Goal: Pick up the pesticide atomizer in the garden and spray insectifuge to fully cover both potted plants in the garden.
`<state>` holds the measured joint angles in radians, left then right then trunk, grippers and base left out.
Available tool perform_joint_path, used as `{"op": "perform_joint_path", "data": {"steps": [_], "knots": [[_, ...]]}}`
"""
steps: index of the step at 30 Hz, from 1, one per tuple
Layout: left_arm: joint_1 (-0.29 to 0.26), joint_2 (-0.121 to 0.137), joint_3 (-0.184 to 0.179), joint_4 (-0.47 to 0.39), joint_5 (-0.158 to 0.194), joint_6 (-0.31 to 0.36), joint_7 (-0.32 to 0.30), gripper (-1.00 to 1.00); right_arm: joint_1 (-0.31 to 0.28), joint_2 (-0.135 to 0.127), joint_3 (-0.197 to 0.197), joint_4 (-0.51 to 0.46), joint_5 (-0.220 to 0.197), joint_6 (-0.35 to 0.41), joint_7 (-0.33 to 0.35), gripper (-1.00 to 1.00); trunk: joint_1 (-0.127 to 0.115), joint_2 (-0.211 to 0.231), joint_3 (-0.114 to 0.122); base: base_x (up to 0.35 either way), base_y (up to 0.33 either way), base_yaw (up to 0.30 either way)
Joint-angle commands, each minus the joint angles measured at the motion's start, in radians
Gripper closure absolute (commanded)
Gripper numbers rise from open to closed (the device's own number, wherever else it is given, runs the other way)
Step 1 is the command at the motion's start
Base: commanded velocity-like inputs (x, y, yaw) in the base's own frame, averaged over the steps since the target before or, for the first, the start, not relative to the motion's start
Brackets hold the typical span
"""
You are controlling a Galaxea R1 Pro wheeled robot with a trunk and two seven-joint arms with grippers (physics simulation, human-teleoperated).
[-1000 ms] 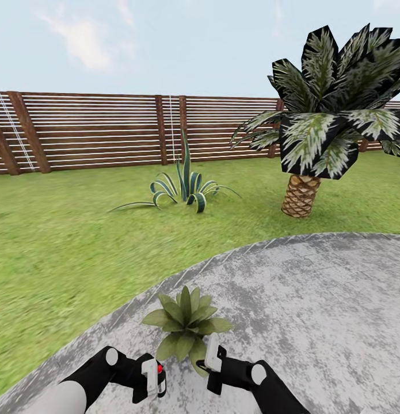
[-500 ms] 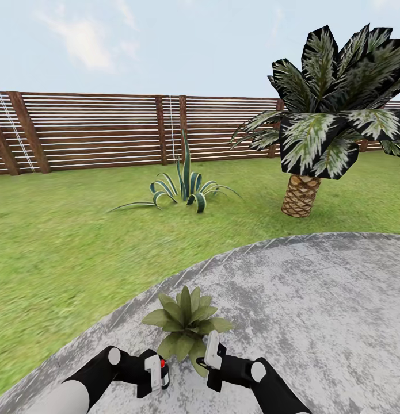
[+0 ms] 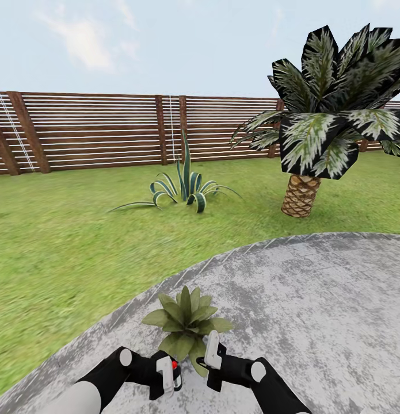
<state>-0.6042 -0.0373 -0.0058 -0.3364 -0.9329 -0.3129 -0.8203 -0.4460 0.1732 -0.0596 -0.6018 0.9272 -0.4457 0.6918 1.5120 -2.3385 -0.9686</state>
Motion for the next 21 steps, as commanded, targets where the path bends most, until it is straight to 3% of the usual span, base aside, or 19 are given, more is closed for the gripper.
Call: {"op": "perform_joint_path", "data": {"steps": [1,21], "knots": [[0.000,-0.001,0.000,-0.001,-0.004,-0.003,0.005,1.00,0.000,0.001,-0.006,-0.001,0.006,-0.004,0.006,1.00,0.000,0.000,-0.001,0.000,0.000,0.000],[-0.001,-0.005,0.003,0.007,0.006,-0.003,0.052,1.00,-0.001,0.001,-0.005,-0.021,0.005,-0.004,0.005,1.00,0.000,0.000,-0.001,0.000,0.000,0.000]]}}
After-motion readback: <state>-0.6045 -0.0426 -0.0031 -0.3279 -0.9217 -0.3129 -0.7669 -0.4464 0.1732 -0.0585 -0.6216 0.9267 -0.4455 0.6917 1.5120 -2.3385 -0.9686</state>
